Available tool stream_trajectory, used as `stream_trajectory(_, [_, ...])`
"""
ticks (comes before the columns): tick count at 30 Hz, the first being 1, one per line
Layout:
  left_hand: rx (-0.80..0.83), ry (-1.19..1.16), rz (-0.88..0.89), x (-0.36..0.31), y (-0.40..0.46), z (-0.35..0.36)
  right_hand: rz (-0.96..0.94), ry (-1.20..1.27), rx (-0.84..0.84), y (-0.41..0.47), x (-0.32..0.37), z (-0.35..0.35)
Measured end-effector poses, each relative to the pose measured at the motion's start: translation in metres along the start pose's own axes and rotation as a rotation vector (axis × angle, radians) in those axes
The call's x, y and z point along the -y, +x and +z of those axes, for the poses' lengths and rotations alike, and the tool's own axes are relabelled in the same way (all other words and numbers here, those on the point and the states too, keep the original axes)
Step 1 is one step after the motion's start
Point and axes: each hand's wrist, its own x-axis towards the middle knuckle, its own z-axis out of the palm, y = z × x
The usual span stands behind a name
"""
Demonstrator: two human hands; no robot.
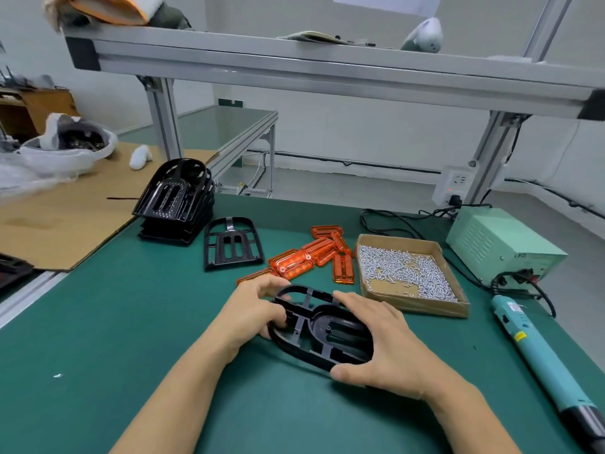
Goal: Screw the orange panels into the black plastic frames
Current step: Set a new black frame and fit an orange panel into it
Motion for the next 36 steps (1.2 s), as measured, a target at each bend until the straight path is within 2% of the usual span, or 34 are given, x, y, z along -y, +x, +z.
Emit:
stream_trajectory(2, [-0.098, 0.118, 0.061, 0.0, 0.001, -0.007, 0.01, -0.028, 0.018, 0.0, 0.0, 0.0])
stream_trajectory(5, [-0.368, 0.171, 0.213, 0.001, 0.005, -0.018, 0.021, -0.079, 0.032, 0.002, 0.002, 0.003])
stream_trajectory(7, [-0.456, 0.364, 0.266, 0.002, 0.011, -0.023, 0.03, -0.102, 0.026, 0.003, 0.003, 0.004])
stream_trajectory(11, [-0.367, 0.732, 0.181, 0.009, 0.026, -0.02, 0.047, -0.115, 0.025, 0.006, 0.004, 0.007])
stream_trajectory(14, [-0.339, 0.841, 0.103, 0.014, 0.037, -0.018, 0.05, -0.13, 0.031, 0.006, 0.003, 0.008])
stream_trajectory(20, [-0.423, 0.746, 0.151, 0.018, 0.042, -0.024, 0.033, -0.13, 0.045, 0.007, 0.003, 0.009])
stream_trajectory(24, [-0.449, 0.571, 0.316, 0.006, 0.034, -0.024, -0.006, -0.107, 0.04, 0.007, 0.007, 0.008])
stream_trajectory(28, [-0.22, 0.238, 0.445, -0.014, 0.016, -0.006, -0.024, 0.116, -0.147, 0.007, 0.011, 0.004])
stream_trajectory(32, [0.003, 0.206, 0.518, -0.023, 0.005, 0.022, -0.05, 0.535, -0.401, 0.007, 0.012, -0.001])
stream_trajectory(36, [0.103, 0.155, 0.523, -0.029, 0.003, 0.04, -0.056, 0.671, -0.486, 0.006, 0.006, -0.006])
